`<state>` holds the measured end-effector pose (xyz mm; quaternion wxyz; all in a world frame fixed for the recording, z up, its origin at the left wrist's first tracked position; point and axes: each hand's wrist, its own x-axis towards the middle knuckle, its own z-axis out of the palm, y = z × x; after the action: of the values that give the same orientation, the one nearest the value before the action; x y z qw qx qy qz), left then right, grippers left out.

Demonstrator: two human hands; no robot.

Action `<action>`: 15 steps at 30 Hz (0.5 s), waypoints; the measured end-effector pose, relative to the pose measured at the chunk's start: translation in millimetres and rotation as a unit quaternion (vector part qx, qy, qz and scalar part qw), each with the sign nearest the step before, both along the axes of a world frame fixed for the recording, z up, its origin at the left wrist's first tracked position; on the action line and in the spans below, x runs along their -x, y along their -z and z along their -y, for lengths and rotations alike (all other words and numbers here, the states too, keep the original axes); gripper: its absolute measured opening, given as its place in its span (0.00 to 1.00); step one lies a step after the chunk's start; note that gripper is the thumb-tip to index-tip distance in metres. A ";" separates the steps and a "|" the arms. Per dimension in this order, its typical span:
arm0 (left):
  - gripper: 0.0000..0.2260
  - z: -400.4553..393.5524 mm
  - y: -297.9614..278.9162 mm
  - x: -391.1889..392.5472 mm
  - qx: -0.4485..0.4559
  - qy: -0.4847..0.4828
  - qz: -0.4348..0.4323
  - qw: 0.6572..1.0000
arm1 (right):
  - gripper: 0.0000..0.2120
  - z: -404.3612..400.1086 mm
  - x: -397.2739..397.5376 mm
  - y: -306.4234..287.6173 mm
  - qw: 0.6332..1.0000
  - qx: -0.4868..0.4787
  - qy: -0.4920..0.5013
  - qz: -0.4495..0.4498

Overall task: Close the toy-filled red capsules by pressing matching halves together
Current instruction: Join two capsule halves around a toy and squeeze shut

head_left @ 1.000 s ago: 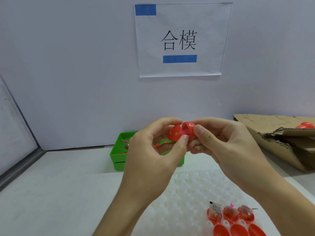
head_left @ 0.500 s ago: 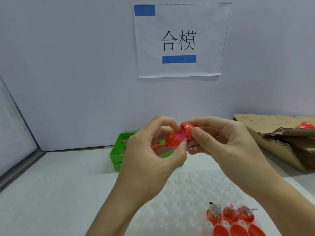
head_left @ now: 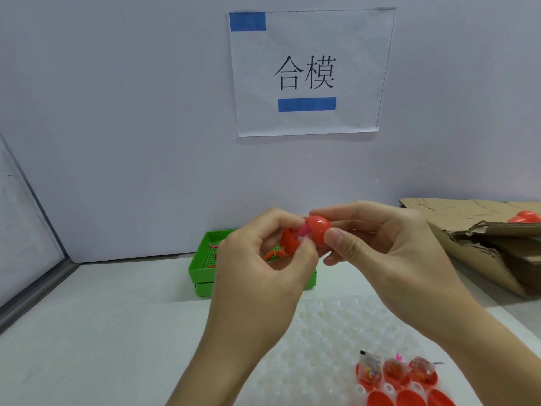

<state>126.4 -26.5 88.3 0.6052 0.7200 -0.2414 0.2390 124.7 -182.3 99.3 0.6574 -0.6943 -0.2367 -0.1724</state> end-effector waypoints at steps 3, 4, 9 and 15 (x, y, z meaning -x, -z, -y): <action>0.04 1.5 -0.3 0.8 -0.009 -0.021 0.020 1.000 | 0.10 -1.1 0.3 0.7 1.000 0.001 0.007 0.008; 0.05 1.9 -0.6 1.1 -0.022 -0.031 0.032 0.999 | 0.10 -1.4 0.3 1.1 1.000 -0.001 0.011 0.008; 0.09 3.0 -2.1 2.4 -0.074 -0.061 0.099 0.991 | 0.10 -2.2 0.5 1.3 1.000 -0.015 0.021 0.008; 0.07 5.1 0.7 3.6 -0.055 -0.063 0.101 0.991 | 0.10 -1.9 0.6 0.3 0.999 -0.021 0.023 0.008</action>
<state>122.8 -31.5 87.6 0.5212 0.7379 -0.2681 0.3347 124.0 -180.3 99.0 0.6661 -0.6837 -0.2227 -0.1981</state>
